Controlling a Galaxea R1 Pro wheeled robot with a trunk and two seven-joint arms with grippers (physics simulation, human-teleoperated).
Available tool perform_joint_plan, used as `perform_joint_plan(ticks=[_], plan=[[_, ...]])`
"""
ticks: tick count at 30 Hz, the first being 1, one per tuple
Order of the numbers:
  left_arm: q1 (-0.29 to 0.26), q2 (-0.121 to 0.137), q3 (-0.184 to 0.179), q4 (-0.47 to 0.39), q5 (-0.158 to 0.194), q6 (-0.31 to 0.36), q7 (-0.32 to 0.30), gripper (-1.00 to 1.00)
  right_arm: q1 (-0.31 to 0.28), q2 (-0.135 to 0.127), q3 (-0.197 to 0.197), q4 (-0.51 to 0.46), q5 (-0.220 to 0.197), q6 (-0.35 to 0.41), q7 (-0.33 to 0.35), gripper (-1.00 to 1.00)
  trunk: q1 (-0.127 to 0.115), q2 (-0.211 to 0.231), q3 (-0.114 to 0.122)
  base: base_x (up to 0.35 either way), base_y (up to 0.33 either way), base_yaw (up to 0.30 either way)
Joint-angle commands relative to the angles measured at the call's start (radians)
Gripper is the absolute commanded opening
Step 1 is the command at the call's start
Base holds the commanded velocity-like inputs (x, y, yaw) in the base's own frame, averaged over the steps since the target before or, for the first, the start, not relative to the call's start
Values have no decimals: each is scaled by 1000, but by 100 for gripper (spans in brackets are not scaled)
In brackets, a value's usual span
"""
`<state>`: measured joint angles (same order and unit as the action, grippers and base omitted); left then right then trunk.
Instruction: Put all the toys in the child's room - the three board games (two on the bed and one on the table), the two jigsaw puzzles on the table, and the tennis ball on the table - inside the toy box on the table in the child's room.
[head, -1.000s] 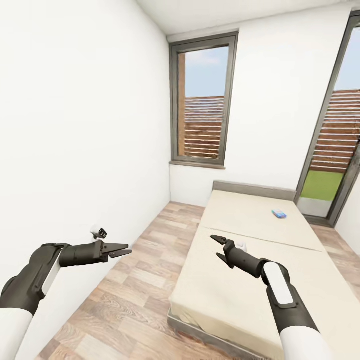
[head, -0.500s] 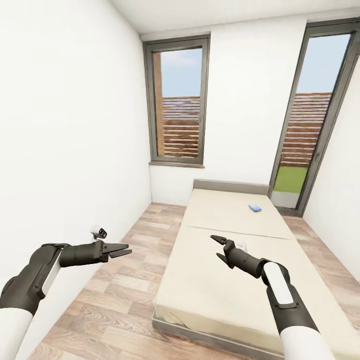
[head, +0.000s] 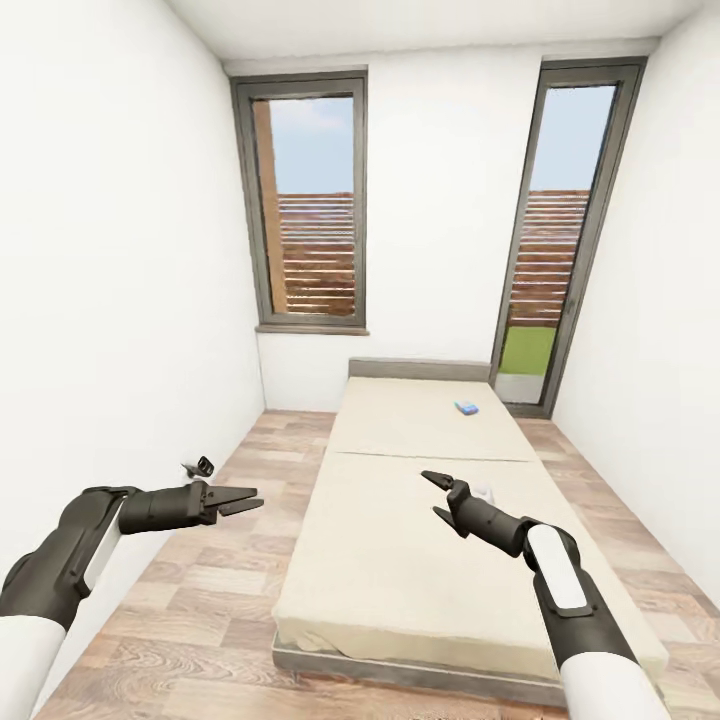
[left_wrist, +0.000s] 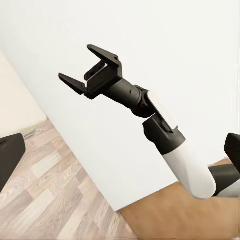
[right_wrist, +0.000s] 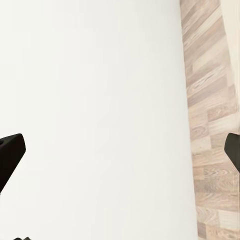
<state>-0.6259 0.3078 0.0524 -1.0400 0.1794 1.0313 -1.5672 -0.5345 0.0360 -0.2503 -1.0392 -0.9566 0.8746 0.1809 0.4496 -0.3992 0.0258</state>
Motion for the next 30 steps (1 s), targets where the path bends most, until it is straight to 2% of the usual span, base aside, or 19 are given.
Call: perform_joint_plan(ticks=[1, 14, 22, 30], plan=[[0, 1, 0, 0, 0, 11, -4, 100, -1, 1, -4, 1, 8, 6, 8, 100, 0, -1, 0, 0, 0, -281], [0, 1, 1, 1, -1, 9, -4, 100, -1, -22, -4, 3, 7, 5, 8, 100, 0, -1, 0, 0, 0, -281], [0, 0, 1, 2, -2, 7, -4, 100, -1, -26, -4, 19, 6, -59, 25, 100, 0, -1, 0, 0, 0, -281], [0, 1, 1, 2, -3, 6, -4, 100, -1, -27, -4, 38, 11, -80, 55, 100, 0, -1, 0, 0, 0, -278]])
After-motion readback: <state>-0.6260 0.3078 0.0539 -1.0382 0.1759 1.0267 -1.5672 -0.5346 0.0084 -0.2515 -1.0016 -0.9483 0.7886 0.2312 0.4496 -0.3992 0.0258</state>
